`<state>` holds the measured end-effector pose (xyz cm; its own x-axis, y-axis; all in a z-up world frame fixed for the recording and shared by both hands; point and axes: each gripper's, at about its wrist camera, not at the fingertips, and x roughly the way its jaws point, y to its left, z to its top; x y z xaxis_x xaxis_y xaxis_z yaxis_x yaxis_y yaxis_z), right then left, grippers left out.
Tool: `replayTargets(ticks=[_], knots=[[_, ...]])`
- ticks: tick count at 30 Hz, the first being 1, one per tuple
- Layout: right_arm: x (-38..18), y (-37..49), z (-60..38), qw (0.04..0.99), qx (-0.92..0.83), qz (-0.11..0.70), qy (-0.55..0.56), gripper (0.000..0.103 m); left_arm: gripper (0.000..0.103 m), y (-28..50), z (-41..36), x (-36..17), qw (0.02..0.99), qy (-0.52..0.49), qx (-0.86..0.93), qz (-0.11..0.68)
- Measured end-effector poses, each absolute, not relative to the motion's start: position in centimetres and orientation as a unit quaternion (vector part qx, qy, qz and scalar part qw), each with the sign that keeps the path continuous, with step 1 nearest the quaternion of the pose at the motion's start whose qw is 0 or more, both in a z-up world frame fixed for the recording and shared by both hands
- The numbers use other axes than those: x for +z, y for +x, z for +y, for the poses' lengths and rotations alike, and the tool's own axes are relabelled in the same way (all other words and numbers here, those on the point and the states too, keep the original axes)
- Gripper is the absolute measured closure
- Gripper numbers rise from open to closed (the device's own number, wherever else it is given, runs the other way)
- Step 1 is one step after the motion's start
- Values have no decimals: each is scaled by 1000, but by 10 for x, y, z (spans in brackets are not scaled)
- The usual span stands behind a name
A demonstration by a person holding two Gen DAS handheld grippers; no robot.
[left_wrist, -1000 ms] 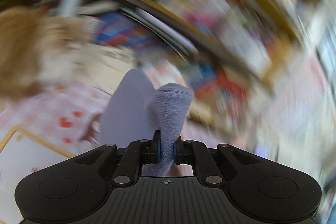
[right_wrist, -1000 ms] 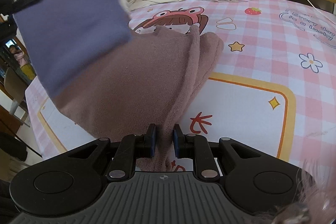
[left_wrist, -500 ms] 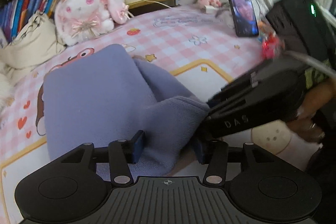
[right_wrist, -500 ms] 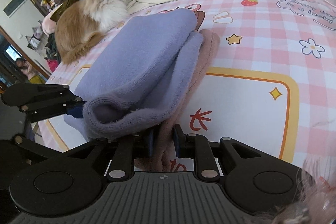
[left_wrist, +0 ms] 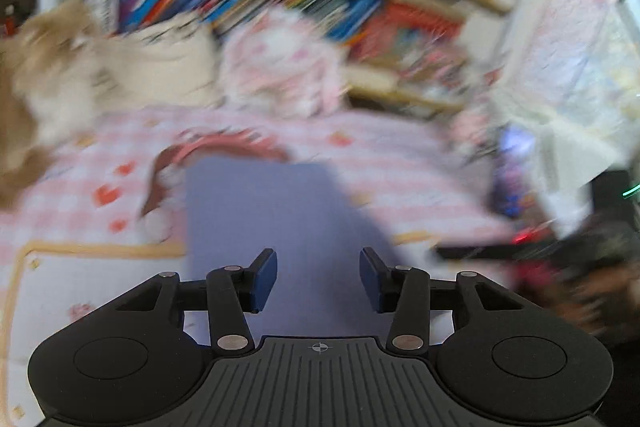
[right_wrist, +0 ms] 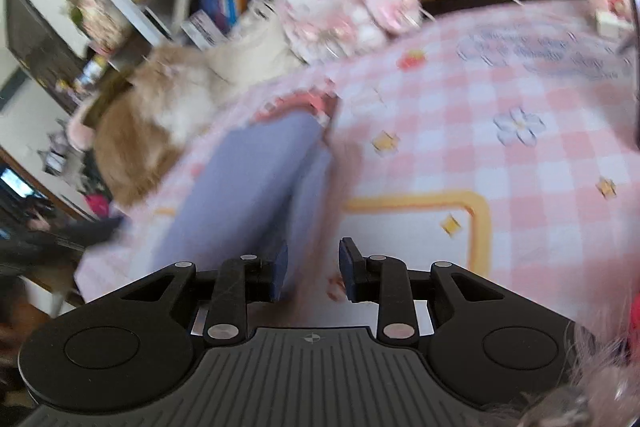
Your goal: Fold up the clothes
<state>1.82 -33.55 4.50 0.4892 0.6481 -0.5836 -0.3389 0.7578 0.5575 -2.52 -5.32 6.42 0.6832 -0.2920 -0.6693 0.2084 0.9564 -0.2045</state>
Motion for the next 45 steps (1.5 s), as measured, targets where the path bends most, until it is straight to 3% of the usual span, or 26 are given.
replayTargets(ticks=[2, 3, 9, 11, 12, 13, 18, 24, 28, 32, 33, 34, 38, 45], knots=[[47, 23, -327, 829, 316, 415, 200, 69, 60, -20, -59, 43, 910, -37, -133, 390], [44, 26, -320, 821, 320, 426, 205, 57, 59, -17, -63, 32, 906, -32, -138, 399], [23, 44, -278, 768, 340, 491, 232, 55, 55, -28, -83, 15, 908, 18, -150, 390], [20, 45, -276, 765, 339, 495, 235, 81, 54, -30, -80, 15, 908, 9, -150, 392], [20, 44, -277, 766, 337, 494, 236, 89, 54, -31, -78, 16, 908, 2, -149, 392], [19, 43, -279, 767, 335, 494, 236, 90, 54, -32, -77, 16, 908, -5, -148, 392], [16, 39, -285, 773, 325, 489, 239, 91, 52, -29, -63, 14, 899, -75, -157, 401], [13, 35, -292, 780, 313, 484, 243, 91, 51, -27, -73, 16, 898, -42, -153, 410], [11, 31, -297, 785, 306, 480, 245, 82, 50, -33, -66, 32, 915, -45, -118, 383], [9, 29, -302, 789, 298, 476, 249, 81, 49, -31, -56, 30, 917, -55, -98, 382], [11, 29, -301, 791, 298, 473, 249, 81, 49, -30, -56, 28, 917, -53, -98, 383], [14, 28, -300, 794, 302, 468, 244, 91, 49, -30, -57, 26, 917, -48, -98, 383], [43, 10, -298, 820, 358, 391, 217, 91, 46, -26, -63, 21, 915, -32, -93, 391], [6, 31, -296, 796, 290, 481, 225, 91, 45, -26, -67, 18, 913, -22, -102, 393]])
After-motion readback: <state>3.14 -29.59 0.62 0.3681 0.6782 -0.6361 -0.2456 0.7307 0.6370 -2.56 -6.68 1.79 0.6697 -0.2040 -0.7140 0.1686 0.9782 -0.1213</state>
